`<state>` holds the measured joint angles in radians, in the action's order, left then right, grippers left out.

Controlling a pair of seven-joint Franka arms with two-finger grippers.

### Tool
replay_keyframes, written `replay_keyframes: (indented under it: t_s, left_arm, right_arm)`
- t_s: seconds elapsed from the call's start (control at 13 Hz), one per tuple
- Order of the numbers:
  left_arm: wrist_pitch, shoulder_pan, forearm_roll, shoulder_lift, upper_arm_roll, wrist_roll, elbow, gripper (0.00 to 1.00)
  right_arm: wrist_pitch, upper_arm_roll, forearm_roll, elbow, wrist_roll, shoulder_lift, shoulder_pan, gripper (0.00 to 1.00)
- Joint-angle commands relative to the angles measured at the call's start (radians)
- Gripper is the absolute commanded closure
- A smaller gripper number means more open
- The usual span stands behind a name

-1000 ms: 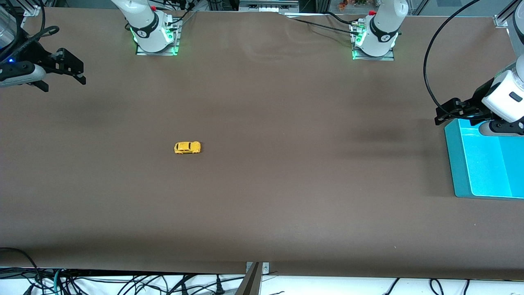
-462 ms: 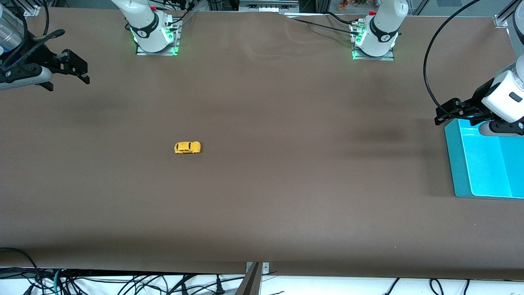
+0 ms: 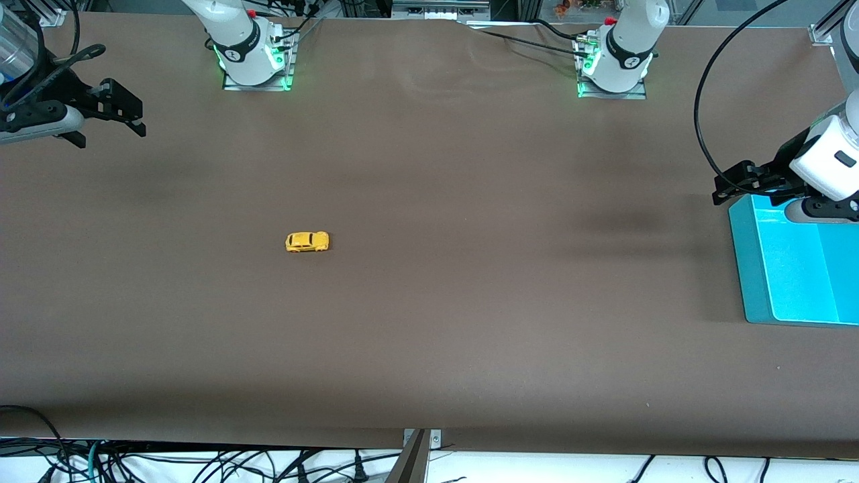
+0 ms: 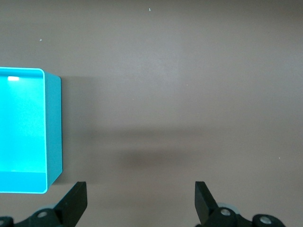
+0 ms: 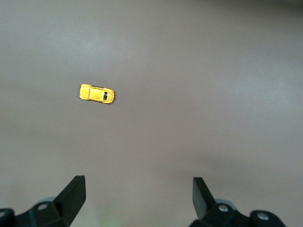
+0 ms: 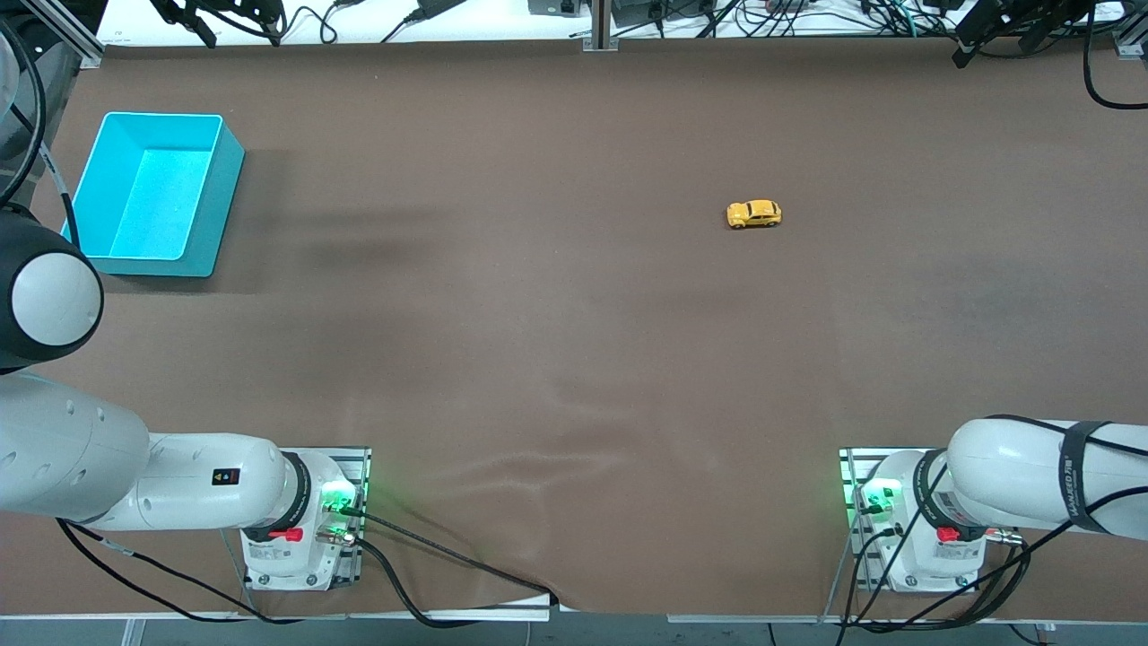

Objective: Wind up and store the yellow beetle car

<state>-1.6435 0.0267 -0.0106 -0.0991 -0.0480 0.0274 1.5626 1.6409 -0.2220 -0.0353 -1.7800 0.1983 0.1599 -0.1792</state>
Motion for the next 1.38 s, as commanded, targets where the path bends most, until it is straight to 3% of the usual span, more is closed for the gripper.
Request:
replay_keyframes:
  t_s: [0.0,0.77,1.31]
  left_arm:
    - [0.008,0.007,-0.019,-0.011,-0.004,0.000,-0.027,0.00]
    - [0.008,0.010,-0.019,-0.011,-0.004,0.000,-0.027,0.00]
    - [0.008,0.010,-0.019,-0.011,-0.004,-0.003,-0.027,0.00]
  right_arm:
    - [0.016,-0.003,0.006,-0.032,-0.011,0.033,-0.003,0.00]
    - [0.031,-0.007,0.006,-0.070,0.003,0.035,-0.003,0.00]
    - [0.179,-0.167,0.008,-0.278,0.191,0.027,-0.003,0.00]
